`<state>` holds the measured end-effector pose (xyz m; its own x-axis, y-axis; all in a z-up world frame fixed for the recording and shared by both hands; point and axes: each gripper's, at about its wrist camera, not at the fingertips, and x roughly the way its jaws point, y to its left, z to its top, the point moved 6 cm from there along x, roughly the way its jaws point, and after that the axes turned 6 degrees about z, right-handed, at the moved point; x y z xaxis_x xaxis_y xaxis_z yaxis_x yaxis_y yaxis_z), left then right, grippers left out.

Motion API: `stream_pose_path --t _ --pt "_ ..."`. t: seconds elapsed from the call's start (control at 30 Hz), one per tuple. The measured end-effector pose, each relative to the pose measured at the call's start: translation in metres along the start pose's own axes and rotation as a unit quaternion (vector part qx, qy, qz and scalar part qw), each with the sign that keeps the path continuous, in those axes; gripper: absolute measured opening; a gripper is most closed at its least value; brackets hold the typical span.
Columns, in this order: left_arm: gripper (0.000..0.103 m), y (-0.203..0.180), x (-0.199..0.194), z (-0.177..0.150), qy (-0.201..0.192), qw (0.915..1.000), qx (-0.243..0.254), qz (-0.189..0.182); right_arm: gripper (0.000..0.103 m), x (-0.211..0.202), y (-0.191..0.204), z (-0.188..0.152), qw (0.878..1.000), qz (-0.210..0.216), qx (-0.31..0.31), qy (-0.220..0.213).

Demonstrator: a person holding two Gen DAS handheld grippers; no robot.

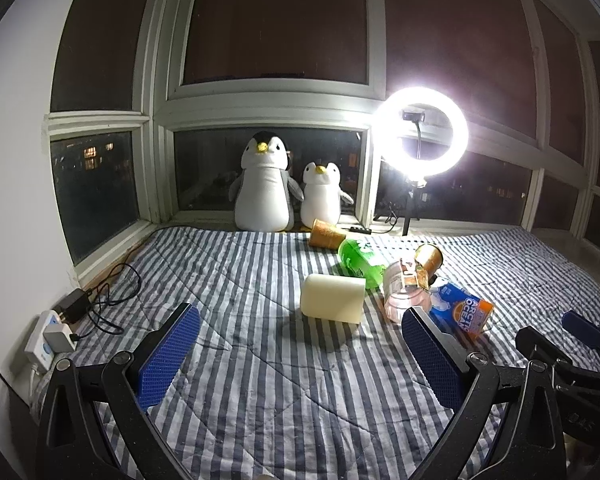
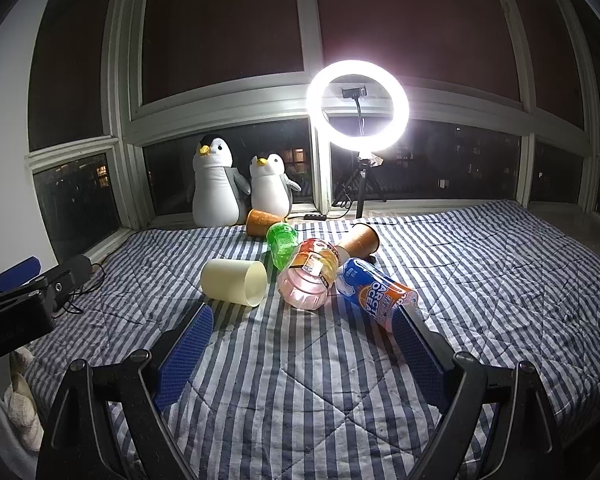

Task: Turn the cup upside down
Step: 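Move the left tool to the cream cup and close around its body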

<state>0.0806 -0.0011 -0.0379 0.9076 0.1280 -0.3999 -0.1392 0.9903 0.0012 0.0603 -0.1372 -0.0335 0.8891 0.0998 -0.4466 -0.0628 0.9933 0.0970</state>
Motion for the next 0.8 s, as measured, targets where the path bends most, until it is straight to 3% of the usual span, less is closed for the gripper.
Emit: stream_pose_path --t 0.2,0.43,0.6,0.8 --pt "0.102 -0.005 0.022 -0.002 0.030 0.9995 -0.004 -0.009 0.089 0.005 -0.008 -0.003 1.000 -0.001 0.007 0.006" --pt "0.102 0.000 0.084 -0.009 0.130 0.9896 -0.055 -0.029 0.089 0.011 -0.025 -0.011 1.000 -0.007 0.025 0.013" --pt "0.102 0.000 0.135 -0.010 0.191 0.9752 -0.105 -0.040 0.089 0.013 -0.043 -0.015 0.999 -0.018 0.039 0.018" --pt "0.102 -0.010 0.202 -0.013 0.266 0.9465 -0.179 -0.039 0.088 0.015 -0.061 -0.017 0.998 -0.028 0.057 0.016"
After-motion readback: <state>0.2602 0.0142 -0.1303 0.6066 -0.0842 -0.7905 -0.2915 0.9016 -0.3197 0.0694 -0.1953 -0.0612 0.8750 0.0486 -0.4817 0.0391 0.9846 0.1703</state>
